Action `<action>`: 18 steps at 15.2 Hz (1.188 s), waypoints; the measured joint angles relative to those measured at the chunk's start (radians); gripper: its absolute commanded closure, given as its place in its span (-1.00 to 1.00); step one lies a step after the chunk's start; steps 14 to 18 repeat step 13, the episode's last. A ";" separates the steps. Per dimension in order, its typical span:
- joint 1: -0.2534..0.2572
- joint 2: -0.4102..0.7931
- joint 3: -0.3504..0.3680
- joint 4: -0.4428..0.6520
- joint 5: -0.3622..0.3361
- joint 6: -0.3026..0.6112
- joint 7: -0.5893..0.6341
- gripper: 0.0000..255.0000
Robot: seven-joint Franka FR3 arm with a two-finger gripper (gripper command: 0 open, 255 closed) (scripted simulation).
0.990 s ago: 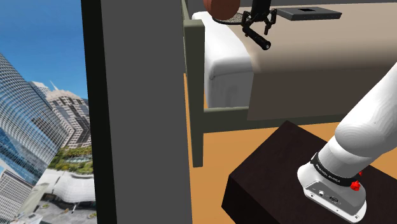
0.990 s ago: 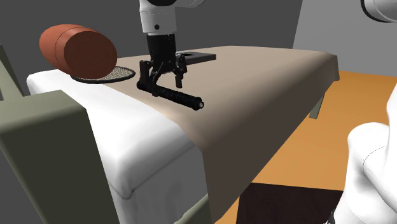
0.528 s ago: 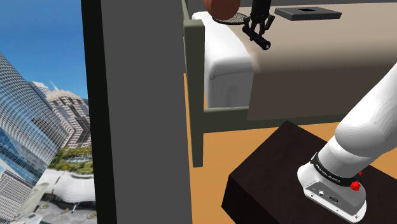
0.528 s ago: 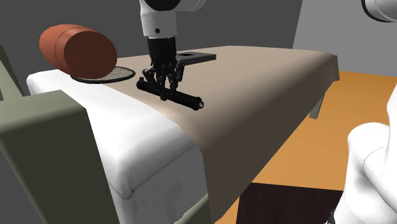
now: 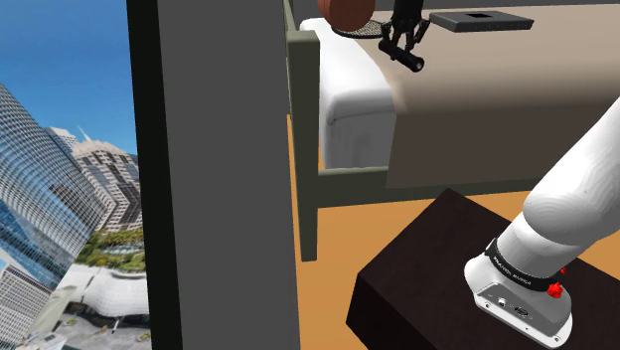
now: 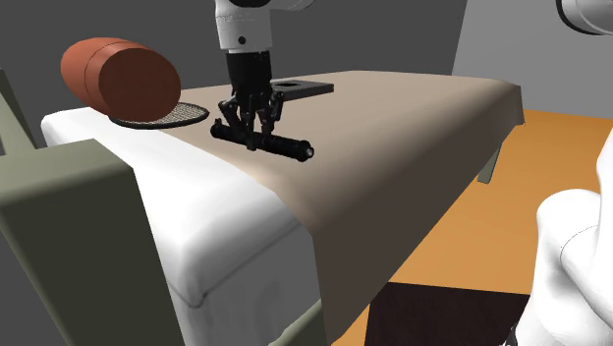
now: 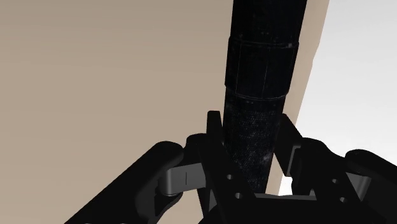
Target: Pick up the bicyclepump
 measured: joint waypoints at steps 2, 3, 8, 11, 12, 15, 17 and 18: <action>-0.002 0.005 -0.002 0.032 0.001 -0.027 -0.004 1.00; 0.000 0.003 0.000 0.045 0.000 -0.042 -0.002 1.00; -0.001 0.018 -0.001 0.129 0.002 -0.111 -0.006 1.00; -0.002 0.027 -0.002 0.181 0.003 -0.154 -0.009 1.00; -0.002 0.035 -0.001 0.206 0.004 -0.171 -0.009 1.00; -0.002 0.037 -0.002 0.219 0.005 -0.181 -0.010 1.00; -0.002 0.037 -0.002 0.219 0.005 -0.181 -0.010 1.00; -0.002 0.037 -0.002 0.219 0.005 -0.181 -0.010 1.00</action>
